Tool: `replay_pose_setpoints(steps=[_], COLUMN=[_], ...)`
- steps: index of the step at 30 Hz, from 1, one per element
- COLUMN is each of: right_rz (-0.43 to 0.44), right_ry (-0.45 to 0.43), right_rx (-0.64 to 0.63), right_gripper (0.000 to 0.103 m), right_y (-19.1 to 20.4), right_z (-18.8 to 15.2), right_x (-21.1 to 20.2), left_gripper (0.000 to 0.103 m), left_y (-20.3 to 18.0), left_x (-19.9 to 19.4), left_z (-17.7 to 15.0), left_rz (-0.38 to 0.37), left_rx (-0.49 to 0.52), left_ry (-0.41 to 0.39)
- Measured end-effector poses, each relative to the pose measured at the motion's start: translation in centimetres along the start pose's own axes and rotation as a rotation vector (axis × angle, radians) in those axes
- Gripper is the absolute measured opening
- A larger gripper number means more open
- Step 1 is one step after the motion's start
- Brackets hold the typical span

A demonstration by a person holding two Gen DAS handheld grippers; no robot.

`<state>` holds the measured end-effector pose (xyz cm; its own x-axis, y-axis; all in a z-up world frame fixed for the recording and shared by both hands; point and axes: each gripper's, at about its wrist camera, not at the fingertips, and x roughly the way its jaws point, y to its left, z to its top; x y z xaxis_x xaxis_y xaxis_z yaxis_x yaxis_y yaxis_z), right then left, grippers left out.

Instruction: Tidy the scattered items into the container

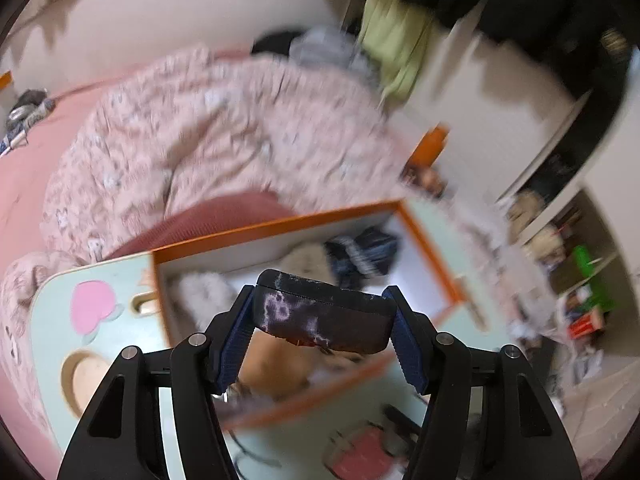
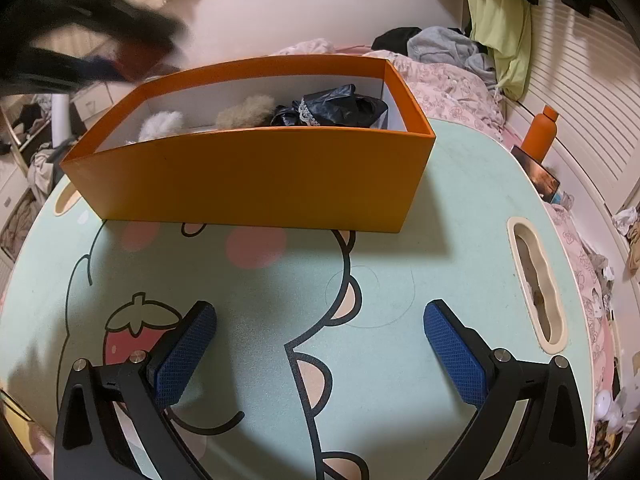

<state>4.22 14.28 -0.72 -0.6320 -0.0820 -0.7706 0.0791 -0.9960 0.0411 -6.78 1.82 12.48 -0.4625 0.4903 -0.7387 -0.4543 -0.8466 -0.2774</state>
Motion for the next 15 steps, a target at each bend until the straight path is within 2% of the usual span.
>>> replay_pose_setpoints(steps=[2, 5, 7, 10, 15], right_rz=[0.0, 0.001, 0.001, 0.001, 0.002], right_ry=[0.0, 0.0, 0.0, 0.0, 0.0], right_rx=[0.0, 0.0, 0.0, 0.0, 0.001], right_gripper=[0.103, 0.103, 0.103, 0.103, 0.103], right_y=[-0.1, -0.1, -0.1, -0.1, -0.1], right_z=[0.1, 0.1, 0.0, 0.1, 0.1], right_x=[0.0, 0.0, 0.0, 0.0, 0.0], left_gripper=[0.064, 0.064, 0.064, 0.064, 0.064], left_y=[-0.4, -0.4, -0.3, 0.4, 0.9], left_x=[-2.7, -3.8, -3.2, -1.7, 1.3], left_z=[-1.5, -5.4, -8.4, -11.8, -12.8], left_rz=[-0.032, -0.001, 0.027, 0.025, 0.155], left_rx=[0.004, -0.001, -0.026, -0.079, -0.082], left_ry=[-0.054, -0.06, -0.082, -0.103, -0.093])
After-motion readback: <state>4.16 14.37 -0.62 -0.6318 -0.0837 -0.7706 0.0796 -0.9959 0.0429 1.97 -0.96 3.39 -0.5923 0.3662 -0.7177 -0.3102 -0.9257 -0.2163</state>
